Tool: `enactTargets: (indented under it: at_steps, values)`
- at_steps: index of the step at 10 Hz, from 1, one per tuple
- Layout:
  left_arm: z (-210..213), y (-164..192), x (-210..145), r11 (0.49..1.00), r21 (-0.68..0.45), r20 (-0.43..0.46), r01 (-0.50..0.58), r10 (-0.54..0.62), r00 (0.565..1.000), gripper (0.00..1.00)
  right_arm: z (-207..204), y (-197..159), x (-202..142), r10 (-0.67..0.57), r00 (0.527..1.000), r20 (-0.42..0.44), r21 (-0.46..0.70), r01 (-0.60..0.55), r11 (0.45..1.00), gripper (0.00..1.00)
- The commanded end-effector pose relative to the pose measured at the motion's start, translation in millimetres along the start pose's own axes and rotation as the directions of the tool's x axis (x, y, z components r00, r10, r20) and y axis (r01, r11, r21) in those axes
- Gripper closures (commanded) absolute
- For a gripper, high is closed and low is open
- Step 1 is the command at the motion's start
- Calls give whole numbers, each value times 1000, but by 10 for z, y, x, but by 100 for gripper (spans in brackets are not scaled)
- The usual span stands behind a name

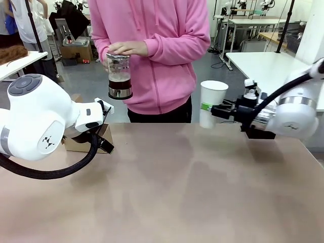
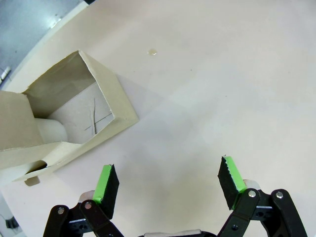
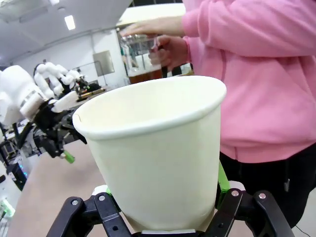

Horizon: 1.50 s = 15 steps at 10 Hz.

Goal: Pour a drink into a cup and package it in a carrier.
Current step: Pick up the 600 ml Paper Cup and place it in the middle top area of the table, then when a person places the Paper Cup Lid on the 600 ml Paper Cup , lift the 600 ml Paper Cup.

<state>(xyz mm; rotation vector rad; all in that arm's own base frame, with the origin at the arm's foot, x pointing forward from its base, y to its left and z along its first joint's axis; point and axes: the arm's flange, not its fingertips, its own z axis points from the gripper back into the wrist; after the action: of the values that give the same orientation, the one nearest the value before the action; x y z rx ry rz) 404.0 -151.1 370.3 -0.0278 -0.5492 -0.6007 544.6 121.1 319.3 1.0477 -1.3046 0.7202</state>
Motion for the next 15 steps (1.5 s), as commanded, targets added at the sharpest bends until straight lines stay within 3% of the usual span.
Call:
enactTargets:
  at_steps: [1,4,7,15]
  values:
    - [4,-2,0,1000,-1,1,0,0,1000,0,-275,-243,-179,43,999,6,-50,-43,998,20]
    - [4,-2,0,1000,-1,1,0,0,1000,0,-455,-396,-433,99,995,-31,-86,-101,991,20]
    - [4,-2,0,1000,-1,1,0,0,1000,0,-447,-412,-447,52,998,-34,-36,-54,998,20]
    - [4,-2,0,1000,-1,1,0,0,1000,0,-402,-412,-478,62,997,-34,-44,-64,997,20]
